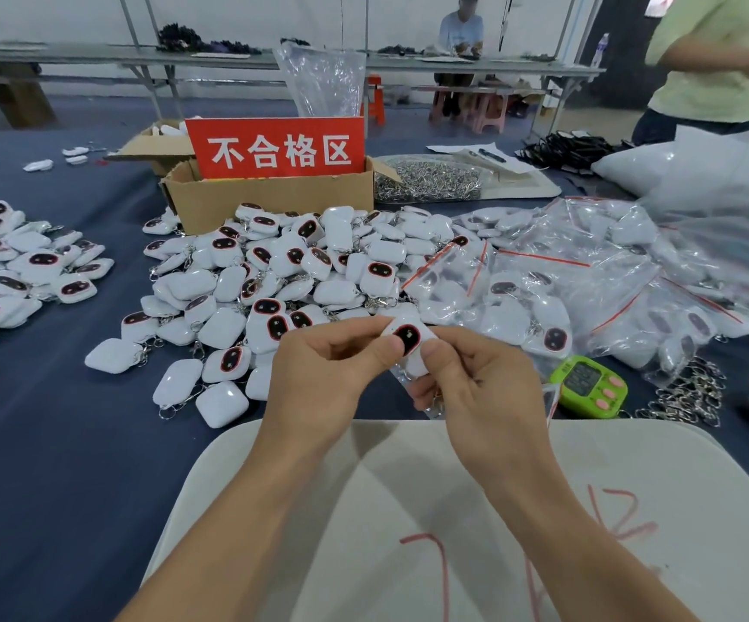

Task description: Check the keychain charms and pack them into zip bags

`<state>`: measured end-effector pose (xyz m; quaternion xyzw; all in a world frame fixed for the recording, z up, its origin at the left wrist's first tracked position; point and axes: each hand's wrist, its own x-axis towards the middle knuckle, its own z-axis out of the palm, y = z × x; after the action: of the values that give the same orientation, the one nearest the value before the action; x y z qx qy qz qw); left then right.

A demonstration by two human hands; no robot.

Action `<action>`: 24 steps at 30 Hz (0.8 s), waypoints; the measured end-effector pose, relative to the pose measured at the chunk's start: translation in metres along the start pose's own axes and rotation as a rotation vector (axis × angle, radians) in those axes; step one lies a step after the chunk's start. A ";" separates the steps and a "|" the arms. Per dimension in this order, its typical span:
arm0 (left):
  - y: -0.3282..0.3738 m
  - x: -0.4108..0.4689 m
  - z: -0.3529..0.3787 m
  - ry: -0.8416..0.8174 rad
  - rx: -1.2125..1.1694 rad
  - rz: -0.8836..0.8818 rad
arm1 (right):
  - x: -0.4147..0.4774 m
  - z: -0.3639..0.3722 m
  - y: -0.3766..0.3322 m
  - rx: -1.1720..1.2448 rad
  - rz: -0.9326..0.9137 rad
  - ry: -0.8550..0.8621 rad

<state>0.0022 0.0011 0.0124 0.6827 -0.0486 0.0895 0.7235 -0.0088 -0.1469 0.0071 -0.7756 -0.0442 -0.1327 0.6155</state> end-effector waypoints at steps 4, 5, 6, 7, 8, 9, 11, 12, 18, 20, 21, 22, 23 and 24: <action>-0.001 0.000 0.000 0.016 -0.010 0.020 | 0.001 -0.003 -0.005 0.122 0.053 -0.043; 0.000 0.000 0.001 0.017 -0.011 0.017 | 0.003 -0.005 -0.006 0.135 0.057 -0.037; -0.001 -0.001 0.002 0.020 0.004 0.014 | 0.005 -0.008 -0.007 0.129 0.051 -0.013; -0.001 -0.002 0.005 0.022 0.014 0.007 | 0.007 -0.012 -0.009 0.112 0.044 0.026; -0.003 -0.004 0.008 0.034 0.064 0.015 | 0.010 -0.017 -0.009 0.092 0.032 0.079; -0.004 -0.008 0.012 0.044 0.137 0.028 | 0.013 -0.023 -0.009 0.075 0.018 0.132; -0.007 -0.015 0.020 0.038 0.359 0.076 | 0.018 -0.035 -0.009 0.020 -0.026 0.212; -0.007 -0.020 0.026 0.023 0.474 0.102 | 0.020 -0.040 -0.009 -0.024 -0.042 0.240; -0.015 -0.037 0.067 -0.144 0.973 0.053 | 0.024 -0.047 -0.009 -0.108 -0.033 0.296; -0.015 -0.034 0.067 -0.185 0.997 0.029 | 0.024 -0.047 -0.010 -0.077 -0.027 0.277; -0.015 -0.031 0.065 -0.177 0.979 0.019 | 0.024 -0.048 -0.011 -0.039 -0.024 0.258; -0.015 -0.031 0.063 -0.144 0.945 0.014 | 0.023 -0.050 -0.012 0.018 -0.015 0.229; -0.016 -0.030 0.062 -0.094 0.898 0.008 | 0.023 -0.051 -0.013 0.090 -0.003 0.199; -0.017 -0.028 0.060 -0.035 0.831 0.010 | 0.024 -0.053 -0.014 0.162 0.009 0.175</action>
<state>-0.0192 -0.0616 -0.0054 0.9178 -0.0242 0.0935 0.3850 0.0026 -0.1966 0.0375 -0.7090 0.0027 -0.1933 0.6781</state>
